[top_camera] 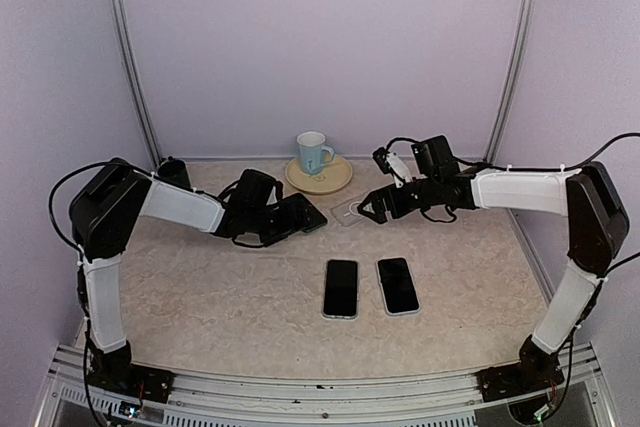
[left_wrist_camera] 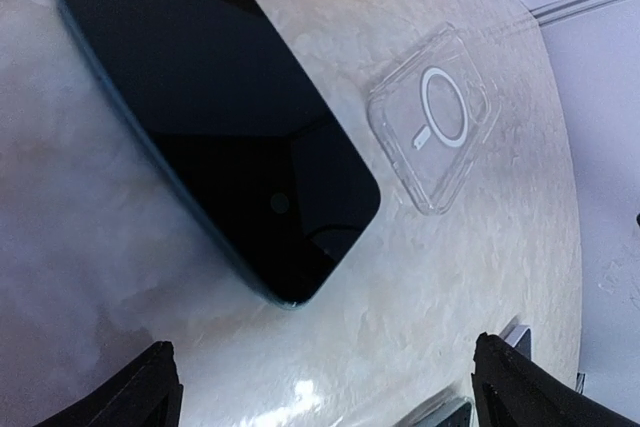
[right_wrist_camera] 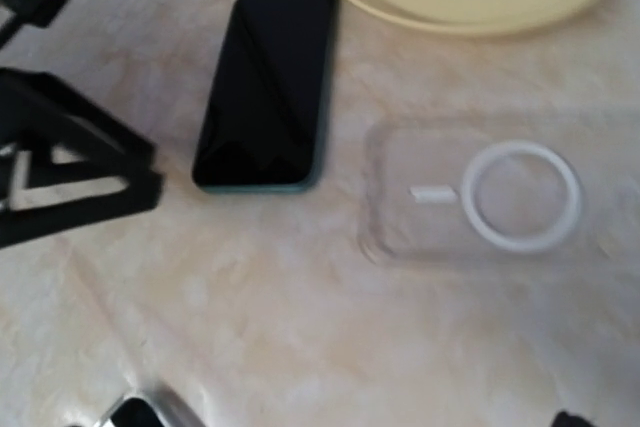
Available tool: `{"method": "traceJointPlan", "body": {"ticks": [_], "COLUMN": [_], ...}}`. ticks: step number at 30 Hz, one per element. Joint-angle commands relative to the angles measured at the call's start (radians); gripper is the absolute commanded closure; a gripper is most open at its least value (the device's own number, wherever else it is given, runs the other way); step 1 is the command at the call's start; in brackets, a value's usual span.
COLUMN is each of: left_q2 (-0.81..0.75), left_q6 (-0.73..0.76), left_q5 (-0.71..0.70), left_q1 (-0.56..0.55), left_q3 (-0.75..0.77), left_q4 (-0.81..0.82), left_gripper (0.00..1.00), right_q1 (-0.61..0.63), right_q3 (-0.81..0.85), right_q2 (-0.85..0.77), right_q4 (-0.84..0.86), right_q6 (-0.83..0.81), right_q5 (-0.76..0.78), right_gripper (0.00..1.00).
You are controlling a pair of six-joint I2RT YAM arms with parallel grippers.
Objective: Put the phone into the phone case
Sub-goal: Move the phone to the center of the board, then pick up the phone at the center of the board.
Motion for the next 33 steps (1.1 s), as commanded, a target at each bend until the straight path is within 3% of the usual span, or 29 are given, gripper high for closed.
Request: {"method": "traceJointPlan", "body": {"ticks": [1, 16, 33], "left_q2": [-0.161, -0.593, -0.717], "left_q6": [0.012, -0.028, -0.036], "left_q5": [-0.078, -0.142, -0.216], "left_q1": [0.009, 0.075, 0.095], "left_q3": [-0.09, -0.4, -0.449], "left_q4": [-0.027, 0.028, -0.046], "left_gripper": [0.01, 0.01, 0.01], "right_q1": [0.067, 0.202, 0.255], "right_q3": [0.09, 0.411, 0.712], "right_q2": [0.087, 0.401, 0.688], "right_q4": [-0.007, -0.1, -0.167], "right_q6": [-0.077, -0.036, 0.004], "right_q5": [0.076, 0.181, 0.279], "right_gripper": [0.0, 0.0, 0.0]}}
